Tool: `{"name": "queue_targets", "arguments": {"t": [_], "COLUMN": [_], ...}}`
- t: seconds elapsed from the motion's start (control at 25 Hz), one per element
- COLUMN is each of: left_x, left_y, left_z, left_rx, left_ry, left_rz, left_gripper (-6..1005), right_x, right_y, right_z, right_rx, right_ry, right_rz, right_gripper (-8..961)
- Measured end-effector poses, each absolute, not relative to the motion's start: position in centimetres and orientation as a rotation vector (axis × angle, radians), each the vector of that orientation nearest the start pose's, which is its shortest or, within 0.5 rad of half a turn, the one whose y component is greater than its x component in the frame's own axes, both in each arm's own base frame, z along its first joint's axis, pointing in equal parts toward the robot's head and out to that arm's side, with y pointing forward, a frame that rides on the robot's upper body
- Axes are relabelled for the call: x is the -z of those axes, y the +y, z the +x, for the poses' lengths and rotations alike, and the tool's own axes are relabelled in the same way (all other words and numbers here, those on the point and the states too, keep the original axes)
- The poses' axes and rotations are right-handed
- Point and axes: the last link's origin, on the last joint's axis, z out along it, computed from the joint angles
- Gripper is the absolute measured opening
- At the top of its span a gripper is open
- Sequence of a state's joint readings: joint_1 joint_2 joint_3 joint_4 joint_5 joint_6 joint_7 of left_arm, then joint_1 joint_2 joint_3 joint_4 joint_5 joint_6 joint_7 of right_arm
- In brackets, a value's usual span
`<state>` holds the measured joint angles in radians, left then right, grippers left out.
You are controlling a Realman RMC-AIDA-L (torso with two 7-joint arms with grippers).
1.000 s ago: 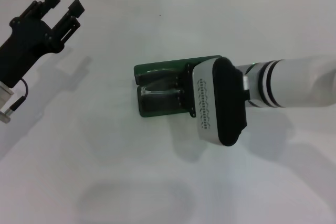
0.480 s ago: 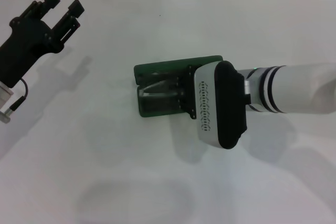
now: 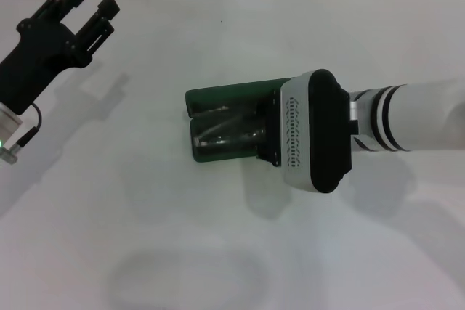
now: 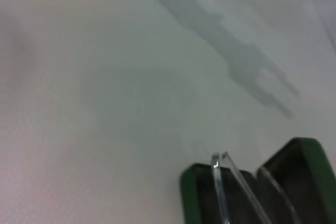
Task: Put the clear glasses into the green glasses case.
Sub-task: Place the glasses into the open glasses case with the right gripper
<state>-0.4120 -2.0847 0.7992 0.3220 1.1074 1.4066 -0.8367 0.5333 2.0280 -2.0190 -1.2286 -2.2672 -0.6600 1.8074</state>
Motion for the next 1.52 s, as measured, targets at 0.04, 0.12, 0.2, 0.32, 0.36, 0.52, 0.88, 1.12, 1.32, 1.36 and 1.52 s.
{"name": "queue_targets", "arguments": {"t": [0.04, 0.12, 0.2, 0.32, 0.36, 0.52, 0.88, 1.12, 1.32, 1.36, 1.52], "left_x": [-1.8, -1.7, -1.7, -1.7, -1.7, -1.6, -1.7, -1.7, -1.7, -1.7, -1.7], "left_y": [33.0, 33.3, 33.4, 33.6, 33.6, 33.8, 34.2, 34.4, 34.4, 34.4, 34.3], "left_z": [-29.2, -29.0, -28.9, -28.9, -28.9, -28.7, -28.2, -28.0, -28.0, -28.0, -28.1], "left_rx": [1.105, 1.102, 1.101, 1.097, 1.096, 1.096, 1.105, 1.109, 1.109, 1.109, 1.107], "left_ry": [-0.522, -0.521, -0.52, -0.522, -0.523, -0.52, -0.504, -0.498, -0.497, -0.498, -0.501], "left_rz": [-1.938, -1.94, -1.941, -1.942, -1.942, -1.943, -1.95, -1.953, -1.953, -1.953, -1.951], "left_gripper": [648, 648, 648, 648, 648, 649, 649, 649, 649, 648, 648], "right_x": [10.9, 10.3, 9.8, 9.2, 9.0, 8.0, 7.5, 8.0, 8.4, 8.5, 8.5], "right_y": [34.5, 34.4, 34.5, 34.8, 34.9, 35.3, 37.2, 38.6, 38.6, 38.5, 38.3], "right_z": [13.6, 13.4, 13.2, 13.1, 13.0, 12.7, 13.0, 12.7, 12.6, 12.6, 12.3], "right_rx": [0.194, 0.191, 0.183, 0.159, 0.147, 0.07, 0.013, 0.074, 0.113, 0.118, 0.122], "right_ry": [-0.518, -0.459, -0.429, -0.384, -0.37, -0.294, -0.114, -0.06, -0.064, -0.067, -0.083], "right_rz": [-2.664, -2.705, -2.727, -2.741, -2.74, -2.739, -2.766, -2.821, -2.853, -2.858, -2.874], "right_gripper": [274, 309, 345, 380, 380, 379, 377, 376, 376, 375, 375]}}
